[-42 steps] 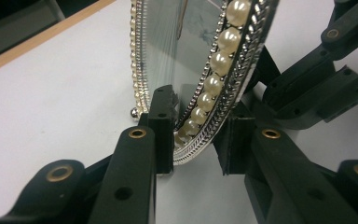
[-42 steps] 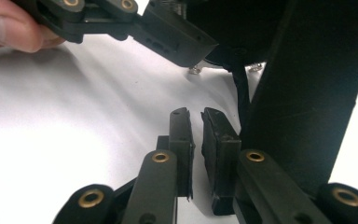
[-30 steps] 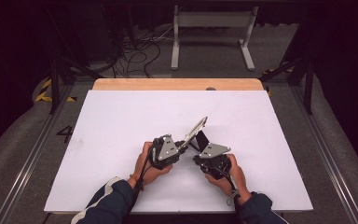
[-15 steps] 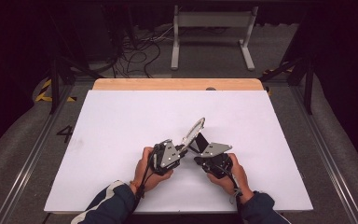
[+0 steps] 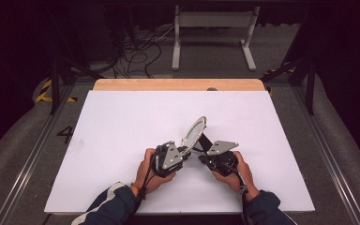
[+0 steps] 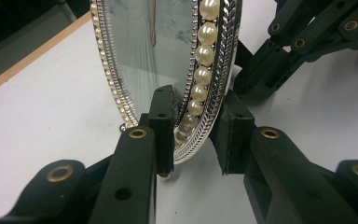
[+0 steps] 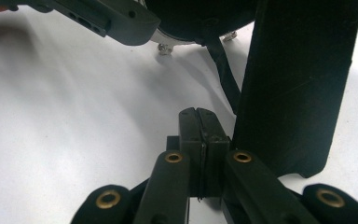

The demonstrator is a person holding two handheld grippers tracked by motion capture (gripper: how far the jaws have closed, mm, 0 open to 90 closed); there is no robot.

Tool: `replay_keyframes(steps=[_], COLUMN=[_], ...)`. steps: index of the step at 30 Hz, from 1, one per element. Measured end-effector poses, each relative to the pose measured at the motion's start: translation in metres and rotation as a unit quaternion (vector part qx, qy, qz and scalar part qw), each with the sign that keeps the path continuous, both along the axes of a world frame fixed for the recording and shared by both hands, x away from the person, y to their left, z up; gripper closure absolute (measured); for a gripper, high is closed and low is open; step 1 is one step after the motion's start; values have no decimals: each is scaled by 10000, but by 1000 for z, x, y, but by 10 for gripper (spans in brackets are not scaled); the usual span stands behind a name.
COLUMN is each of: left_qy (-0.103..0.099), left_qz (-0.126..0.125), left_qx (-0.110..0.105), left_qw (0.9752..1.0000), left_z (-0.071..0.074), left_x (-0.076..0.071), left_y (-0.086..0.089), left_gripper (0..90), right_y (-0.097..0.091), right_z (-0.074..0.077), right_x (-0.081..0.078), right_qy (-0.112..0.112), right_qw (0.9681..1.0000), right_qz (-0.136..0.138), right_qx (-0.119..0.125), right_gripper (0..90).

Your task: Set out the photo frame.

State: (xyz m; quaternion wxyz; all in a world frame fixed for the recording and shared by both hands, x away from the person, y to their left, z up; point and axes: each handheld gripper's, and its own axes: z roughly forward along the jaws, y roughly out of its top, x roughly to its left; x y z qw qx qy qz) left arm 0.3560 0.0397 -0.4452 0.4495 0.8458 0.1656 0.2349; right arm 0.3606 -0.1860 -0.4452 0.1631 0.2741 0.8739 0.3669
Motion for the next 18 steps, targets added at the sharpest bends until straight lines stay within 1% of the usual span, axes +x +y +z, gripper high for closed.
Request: replay_keyframes(steps=[4,6,8,13,15,18], left_qy=[-8,2,-7,-25,3,23], left_qz=[-21,-27,-56,-80,-69,-84], left_qx=[22,-7,4,30,57,51], left_qw=[10000,10000,10000,10000,10000,9999], left_z=[0,-1,-1,0,0,0], left_x=[0,0,1,1,0,0], left_y=[0,-1,0,-1,-2,-2], left_gripper=[708,703,702,699,692,685], right_y=[-1,-1,-1,-1,-1,0], right_z=[0,0,0,0,0,-1], right_x=[1,1,1,1,2,2], right_qy=[-18,-12,-17,-27,-41,-51], right_qw=[10000,9999,9998,9998,9996,9996], right_qz=[-24,-133,-146,-169,-229,-244], right_qx=[-41,-92,-113,-125,-133,-134], right_gripper=[900,900,900,900,900,900])
